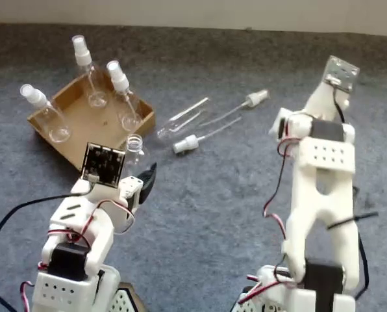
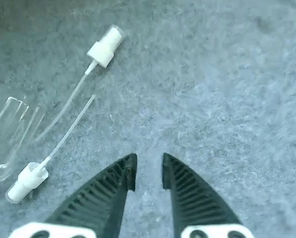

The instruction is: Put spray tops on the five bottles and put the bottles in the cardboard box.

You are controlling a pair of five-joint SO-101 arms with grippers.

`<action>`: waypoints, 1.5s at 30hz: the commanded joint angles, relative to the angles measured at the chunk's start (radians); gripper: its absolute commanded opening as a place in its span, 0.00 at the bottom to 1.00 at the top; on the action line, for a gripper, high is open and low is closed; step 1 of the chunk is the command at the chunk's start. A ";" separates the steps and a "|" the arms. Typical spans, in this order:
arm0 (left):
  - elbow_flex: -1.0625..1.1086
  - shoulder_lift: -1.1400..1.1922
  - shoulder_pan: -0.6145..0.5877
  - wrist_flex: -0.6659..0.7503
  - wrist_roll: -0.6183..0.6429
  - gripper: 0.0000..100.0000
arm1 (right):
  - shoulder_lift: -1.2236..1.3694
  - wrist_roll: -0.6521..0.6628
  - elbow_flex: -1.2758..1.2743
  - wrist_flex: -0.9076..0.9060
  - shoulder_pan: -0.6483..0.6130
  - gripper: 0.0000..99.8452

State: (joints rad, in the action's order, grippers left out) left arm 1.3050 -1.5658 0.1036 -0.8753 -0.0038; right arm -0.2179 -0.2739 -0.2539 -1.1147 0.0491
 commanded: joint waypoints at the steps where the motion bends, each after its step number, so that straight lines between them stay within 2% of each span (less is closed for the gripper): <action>1: 0.019 -0.101 -0.012 0.026 0.011 0.16 | 0.119 -0.044 0.194 -0.058 -0.053 0.19; 18: 0.119 -0.252 -0.007 0.026 0.011 0.16 | 0.880 -0.466 1.082 -0.070 -0.130 0.19; 28: 0.120 -0.252 -0.007 0.028 0.011 0.16 | 1.285 -0.468 1.653 -0.079 -0.127 0.20; 30: 0.120 -0.252 -0.007 0.028 0.011 0.16 | 1.317 -0.433 1.718 -0.079 -0.128 0.23; 34: 0.120 -0.252 -0.007 0.028 0.011 0.16 | 1.351 -0.407 1.744 -0.096 -0.127 0.32; 45: 0.122 -0.252 -0.007 0.028 0.008 0.16 | 1.383 -0.407 1.728 -0.208 -0.140 0.32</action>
State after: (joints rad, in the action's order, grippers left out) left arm 1.4308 -1.8006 0.1036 -0.8753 -0.0038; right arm 1.1722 -0.6943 1.4308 -1.3126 -0.0783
